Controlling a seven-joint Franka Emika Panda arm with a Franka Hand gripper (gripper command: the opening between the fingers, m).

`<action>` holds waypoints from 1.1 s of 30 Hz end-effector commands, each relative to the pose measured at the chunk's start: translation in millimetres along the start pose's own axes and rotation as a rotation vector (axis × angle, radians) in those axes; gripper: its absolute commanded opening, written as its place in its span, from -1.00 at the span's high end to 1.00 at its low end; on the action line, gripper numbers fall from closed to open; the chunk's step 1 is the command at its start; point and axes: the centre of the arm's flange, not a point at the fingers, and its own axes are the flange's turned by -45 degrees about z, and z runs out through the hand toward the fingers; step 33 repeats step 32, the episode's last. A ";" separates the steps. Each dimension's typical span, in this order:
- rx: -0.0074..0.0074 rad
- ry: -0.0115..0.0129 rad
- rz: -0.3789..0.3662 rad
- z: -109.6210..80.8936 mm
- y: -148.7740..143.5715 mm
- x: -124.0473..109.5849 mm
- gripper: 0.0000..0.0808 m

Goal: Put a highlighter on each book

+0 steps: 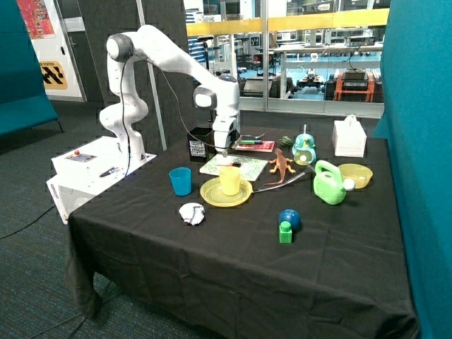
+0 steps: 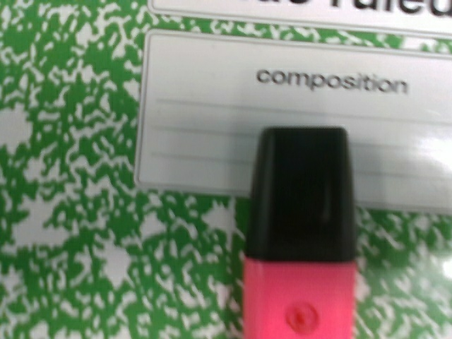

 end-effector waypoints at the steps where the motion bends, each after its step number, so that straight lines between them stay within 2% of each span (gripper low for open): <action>1: 0.0045 0.0064 -0.023 -21.7 10.1 -21.8 -0.69; 8: 0.0044 0.0065 -0.054 -26.7 18.0 -36.5 -0.66; 14: 0.0044 0.0064 -0.038 -23.3 28.7 -44.2 -0.64; 20: 0.0044 0.0064 -0.029 -21.7 40.6 -46.3 -0.63; 33: 0.0044 0.0064 -0.049 -22.2 47.1 -49.8 -0.62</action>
